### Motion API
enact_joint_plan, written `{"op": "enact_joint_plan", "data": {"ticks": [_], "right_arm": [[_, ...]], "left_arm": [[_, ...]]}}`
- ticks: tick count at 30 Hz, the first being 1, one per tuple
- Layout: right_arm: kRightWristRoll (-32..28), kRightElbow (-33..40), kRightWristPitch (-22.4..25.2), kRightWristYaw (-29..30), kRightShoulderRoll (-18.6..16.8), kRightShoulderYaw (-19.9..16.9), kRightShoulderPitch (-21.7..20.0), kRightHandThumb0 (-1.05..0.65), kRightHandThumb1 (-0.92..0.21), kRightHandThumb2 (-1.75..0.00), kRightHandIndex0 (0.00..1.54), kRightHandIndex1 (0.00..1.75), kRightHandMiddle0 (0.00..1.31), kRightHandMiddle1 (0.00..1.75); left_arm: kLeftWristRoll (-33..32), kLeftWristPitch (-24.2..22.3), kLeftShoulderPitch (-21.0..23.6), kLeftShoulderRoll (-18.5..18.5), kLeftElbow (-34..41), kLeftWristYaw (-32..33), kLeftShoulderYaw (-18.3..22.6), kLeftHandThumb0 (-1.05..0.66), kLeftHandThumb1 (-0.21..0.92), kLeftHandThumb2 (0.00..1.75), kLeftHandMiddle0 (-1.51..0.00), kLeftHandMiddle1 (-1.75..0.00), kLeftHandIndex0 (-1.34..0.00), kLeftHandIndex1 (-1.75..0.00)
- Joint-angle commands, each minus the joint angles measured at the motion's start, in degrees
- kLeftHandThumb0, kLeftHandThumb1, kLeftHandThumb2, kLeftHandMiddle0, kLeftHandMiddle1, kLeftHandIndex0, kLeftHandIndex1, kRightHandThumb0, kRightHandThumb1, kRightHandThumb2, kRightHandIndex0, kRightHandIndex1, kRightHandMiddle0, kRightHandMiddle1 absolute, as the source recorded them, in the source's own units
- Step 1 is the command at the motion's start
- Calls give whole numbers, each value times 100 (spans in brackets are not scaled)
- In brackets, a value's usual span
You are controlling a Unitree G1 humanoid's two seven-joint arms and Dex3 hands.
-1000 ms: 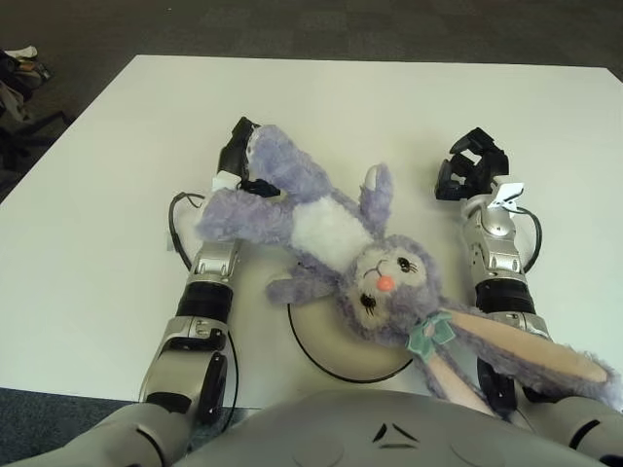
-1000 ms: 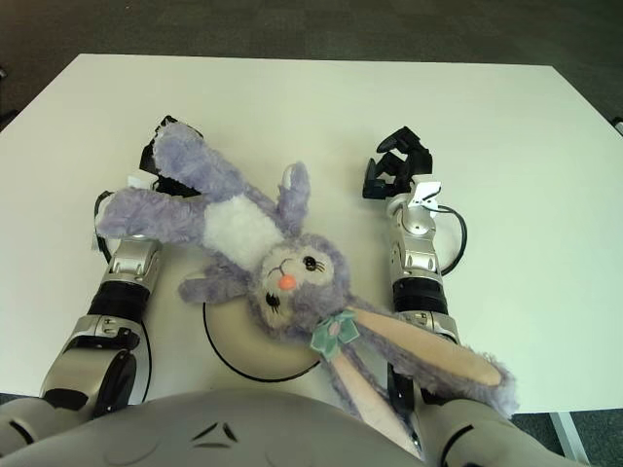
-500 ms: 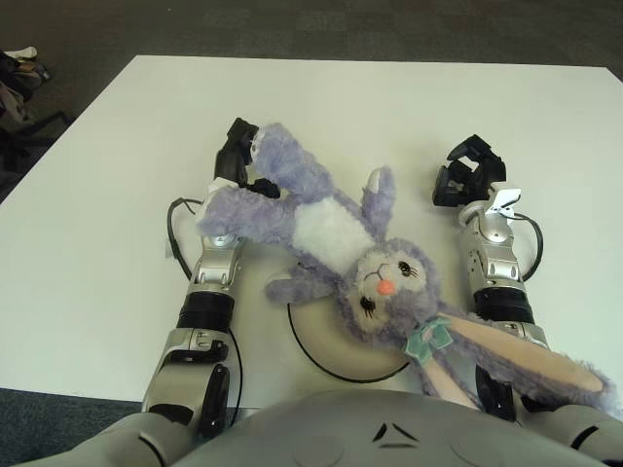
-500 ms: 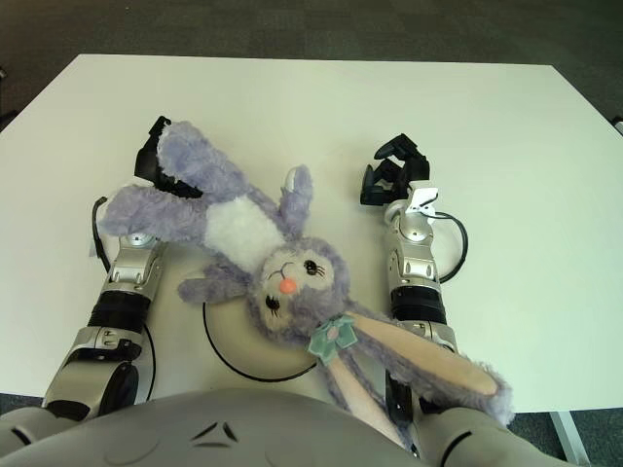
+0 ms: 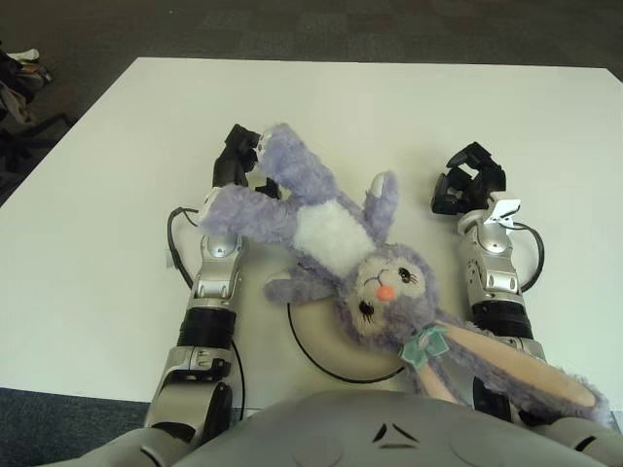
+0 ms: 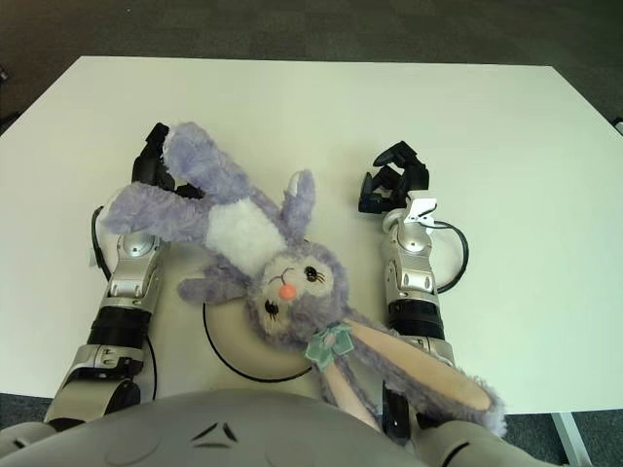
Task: Put the doll into the plate.
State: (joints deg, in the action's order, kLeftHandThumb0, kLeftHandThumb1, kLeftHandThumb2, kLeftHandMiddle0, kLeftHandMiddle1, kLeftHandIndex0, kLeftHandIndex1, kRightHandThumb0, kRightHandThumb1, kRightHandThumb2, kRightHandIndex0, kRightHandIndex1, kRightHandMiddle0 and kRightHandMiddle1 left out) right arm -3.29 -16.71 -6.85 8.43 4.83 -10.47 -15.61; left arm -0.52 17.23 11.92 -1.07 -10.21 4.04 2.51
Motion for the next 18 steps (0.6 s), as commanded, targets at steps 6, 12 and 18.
{"op": "enact_joint_plan", "data": {"ticks": [6,12,18], "right_arm": [[40,150,-16,20,-60,34,138,-1,6,-174,91,173,65,175],[33,131,-113,-19,-46,54,160,-1,6,-173,93,168,65,175],[-3,83,-184,-54,-51,45,160,-1,6,-174,92,171,65,175]], "left_arm": [[-82,-214,-364,83,37,-75,8,-1,26,140,-55,-175,-53,-175],[-32,-262,-384,91,81,-28,10,-1,25,140,-55,-175,-53,-175],[-81,-282,-374,83,67,-78,29,-1,26,139,-54,-175,-52,-175]]}}
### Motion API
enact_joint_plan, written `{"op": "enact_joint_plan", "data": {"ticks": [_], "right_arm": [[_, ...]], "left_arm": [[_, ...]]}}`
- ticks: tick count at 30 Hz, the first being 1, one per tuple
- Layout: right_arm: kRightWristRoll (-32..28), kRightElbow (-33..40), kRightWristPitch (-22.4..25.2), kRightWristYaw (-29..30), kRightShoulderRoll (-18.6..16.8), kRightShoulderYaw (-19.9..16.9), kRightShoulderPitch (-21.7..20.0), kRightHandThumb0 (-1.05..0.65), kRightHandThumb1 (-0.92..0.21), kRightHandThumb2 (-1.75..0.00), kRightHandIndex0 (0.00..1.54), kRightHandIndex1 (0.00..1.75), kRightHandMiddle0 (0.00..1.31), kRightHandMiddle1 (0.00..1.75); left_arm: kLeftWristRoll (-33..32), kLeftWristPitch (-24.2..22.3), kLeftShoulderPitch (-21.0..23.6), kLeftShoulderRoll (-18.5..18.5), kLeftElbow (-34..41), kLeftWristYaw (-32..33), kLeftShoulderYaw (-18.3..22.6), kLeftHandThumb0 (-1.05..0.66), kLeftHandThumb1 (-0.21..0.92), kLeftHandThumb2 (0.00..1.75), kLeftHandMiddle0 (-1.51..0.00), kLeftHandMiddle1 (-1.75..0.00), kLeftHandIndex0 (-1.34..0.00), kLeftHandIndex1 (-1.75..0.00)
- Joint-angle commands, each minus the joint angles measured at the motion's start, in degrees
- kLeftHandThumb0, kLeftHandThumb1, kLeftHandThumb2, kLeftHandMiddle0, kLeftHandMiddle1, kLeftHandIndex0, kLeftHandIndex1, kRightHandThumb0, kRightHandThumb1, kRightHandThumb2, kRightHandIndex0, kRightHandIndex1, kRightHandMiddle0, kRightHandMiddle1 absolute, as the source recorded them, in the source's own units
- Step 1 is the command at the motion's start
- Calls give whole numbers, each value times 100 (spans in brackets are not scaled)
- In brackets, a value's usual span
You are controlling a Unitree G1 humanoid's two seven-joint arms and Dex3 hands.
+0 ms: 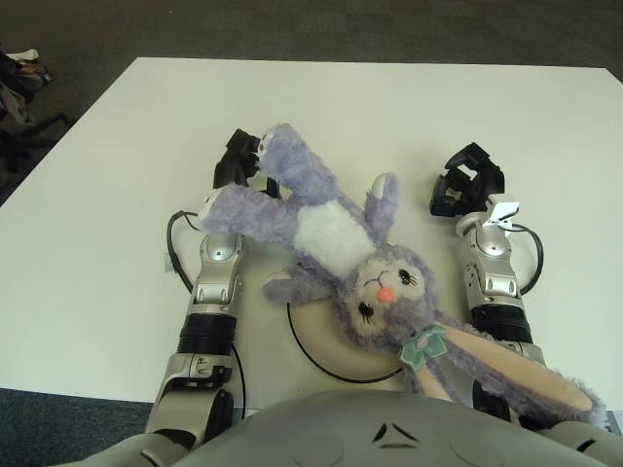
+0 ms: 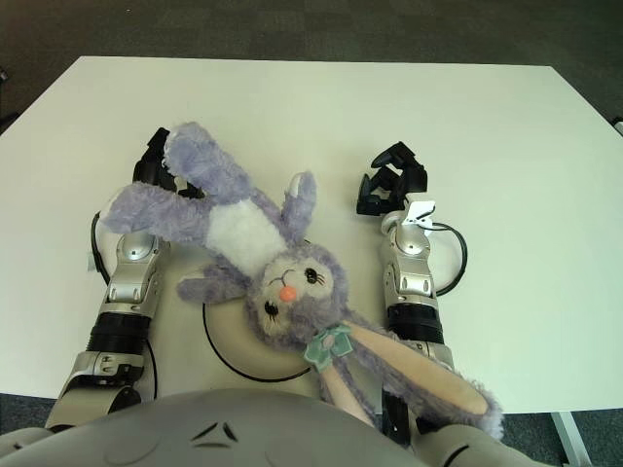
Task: Put the doll into the plate.
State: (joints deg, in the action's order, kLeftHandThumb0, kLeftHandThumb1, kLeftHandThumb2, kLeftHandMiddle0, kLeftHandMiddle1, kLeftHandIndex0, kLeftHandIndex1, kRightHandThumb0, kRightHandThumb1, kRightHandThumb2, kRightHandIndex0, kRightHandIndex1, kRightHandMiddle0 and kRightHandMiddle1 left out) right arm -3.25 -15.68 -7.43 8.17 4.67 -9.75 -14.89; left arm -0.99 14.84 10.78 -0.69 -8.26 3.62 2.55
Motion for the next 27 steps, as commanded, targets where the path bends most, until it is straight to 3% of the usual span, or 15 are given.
{"op": "enact_joint_plan", "data": {"ticks": [1,27], "right_arm": [[-9,-26,-133,-31,-36,-29,86,-1,6,-174,92,171,65,175],[-40,-118,-196,-115,2,-101,76,-1,6,-175,91,175,65,175]], "left_arm": [[-43,-46,-256,43,-134,-41,30,-1,27,139,-54,-175,-52,-175],[-110,65,-213,97,-260,-79,24,-1,24,141,-55,-175,-54,-175]]}}
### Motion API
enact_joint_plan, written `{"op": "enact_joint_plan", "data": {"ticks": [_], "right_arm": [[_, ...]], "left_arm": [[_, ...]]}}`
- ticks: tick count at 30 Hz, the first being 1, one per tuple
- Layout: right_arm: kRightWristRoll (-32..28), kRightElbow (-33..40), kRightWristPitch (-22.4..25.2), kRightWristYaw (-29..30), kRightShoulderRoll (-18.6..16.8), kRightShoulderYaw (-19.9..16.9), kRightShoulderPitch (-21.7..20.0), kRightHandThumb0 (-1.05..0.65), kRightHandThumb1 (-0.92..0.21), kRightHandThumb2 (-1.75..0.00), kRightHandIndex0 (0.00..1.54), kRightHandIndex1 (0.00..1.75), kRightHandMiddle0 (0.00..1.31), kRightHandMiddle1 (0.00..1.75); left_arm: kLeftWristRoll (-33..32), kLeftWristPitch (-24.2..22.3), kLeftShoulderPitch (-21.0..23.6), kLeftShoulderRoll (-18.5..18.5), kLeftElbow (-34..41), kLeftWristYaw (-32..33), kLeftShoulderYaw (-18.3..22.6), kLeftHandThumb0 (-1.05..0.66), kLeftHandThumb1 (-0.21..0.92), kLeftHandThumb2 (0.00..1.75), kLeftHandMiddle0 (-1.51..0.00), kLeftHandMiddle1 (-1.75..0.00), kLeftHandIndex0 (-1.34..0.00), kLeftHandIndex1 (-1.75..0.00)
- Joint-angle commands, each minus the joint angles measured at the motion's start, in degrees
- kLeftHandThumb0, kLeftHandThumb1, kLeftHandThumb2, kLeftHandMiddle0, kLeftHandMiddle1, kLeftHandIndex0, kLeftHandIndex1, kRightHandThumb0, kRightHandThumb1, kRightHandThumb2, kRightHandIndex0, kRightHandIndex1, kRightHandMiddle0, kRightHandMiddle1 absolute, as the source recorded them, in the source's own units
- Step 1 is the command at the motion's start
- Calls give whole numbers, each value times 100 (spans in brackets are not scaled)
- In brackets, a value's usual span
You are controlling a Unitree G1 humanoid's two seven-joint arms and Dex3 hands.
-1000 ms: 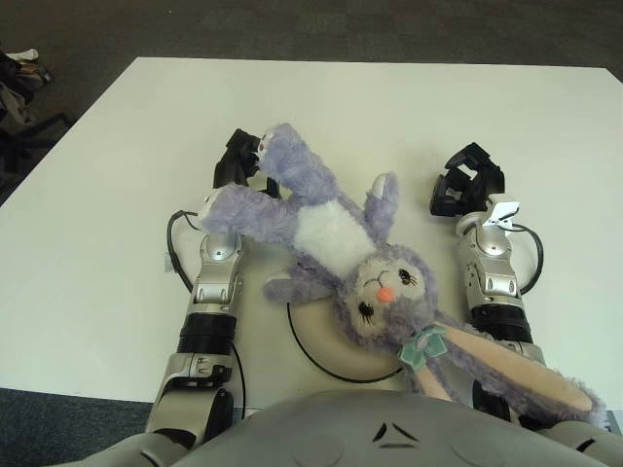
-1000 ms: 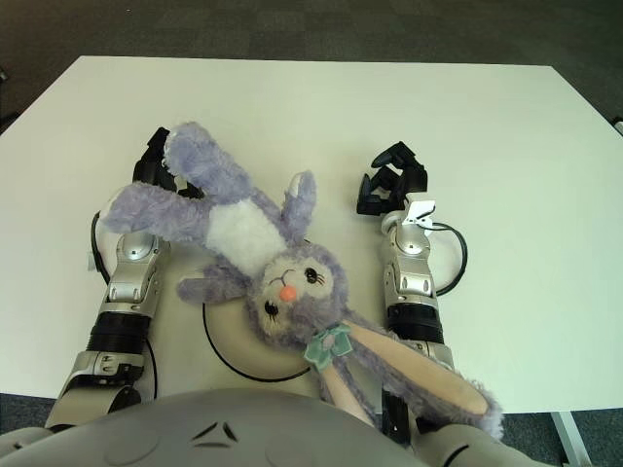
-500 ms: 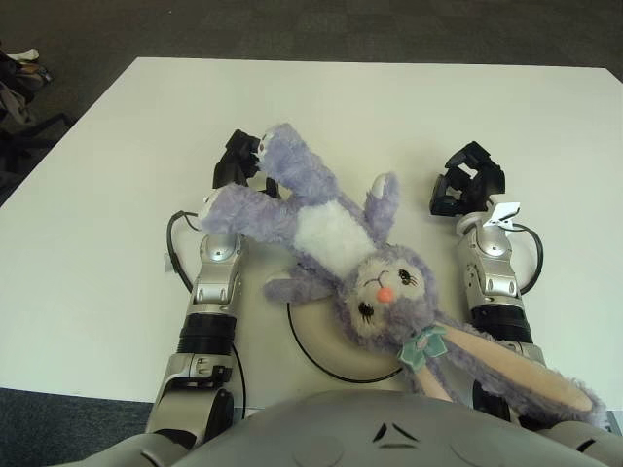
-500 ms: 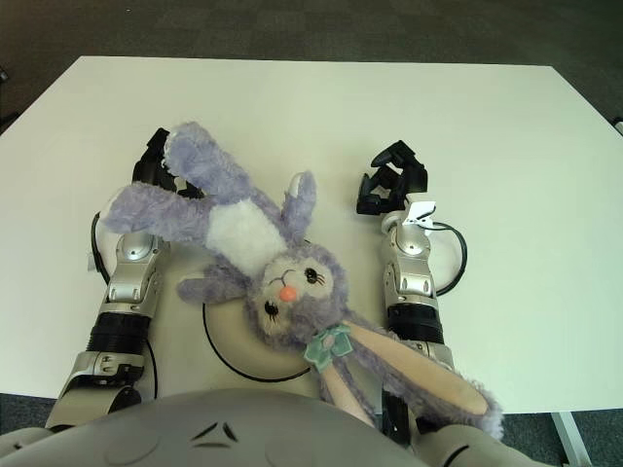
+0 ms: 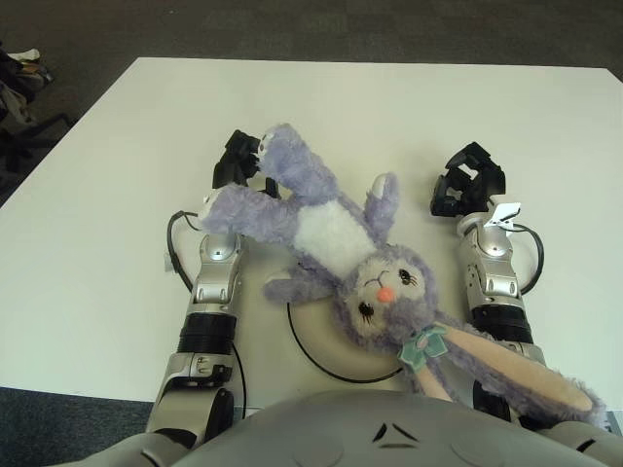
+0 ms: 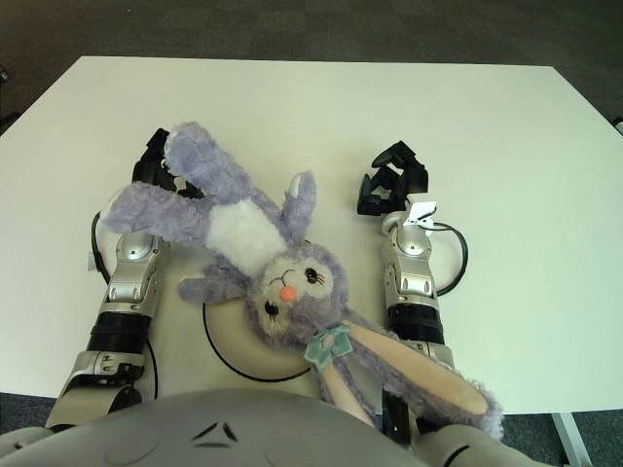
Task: Put the doll into the plate.
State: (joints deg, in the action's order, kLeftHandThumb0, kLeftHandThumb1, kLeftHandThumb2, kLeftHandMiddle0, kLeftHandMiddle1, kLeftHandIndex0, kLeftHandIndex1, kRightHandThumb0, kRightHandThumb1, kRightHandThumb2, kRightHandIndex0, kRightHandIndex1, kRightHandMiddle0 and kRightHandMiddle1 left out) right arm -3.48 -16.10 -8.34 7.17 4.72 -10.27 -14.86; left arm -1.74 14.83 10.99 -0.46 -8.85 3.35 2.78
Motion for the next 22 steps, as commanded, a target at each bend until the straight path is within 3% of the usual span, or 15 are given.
{"op": "enact_joint_plan", "data": {"ticks": [1,22], "right_arm": [[-18,-85,-109,-20,-1,-52,70,-1,6,-175,91,175,65,175],[39,-83,-107,190,-75,-81,43,-1,8,-175,94,168,68,175]], "left_arm": [[-28,77,-232,77,-212,-49,-2,-1,24,141,-55,-175,-54,-175],[-80,79,-226,68,-240,-186,21,-1,24,142,-56,-175,-55,-175]]}}
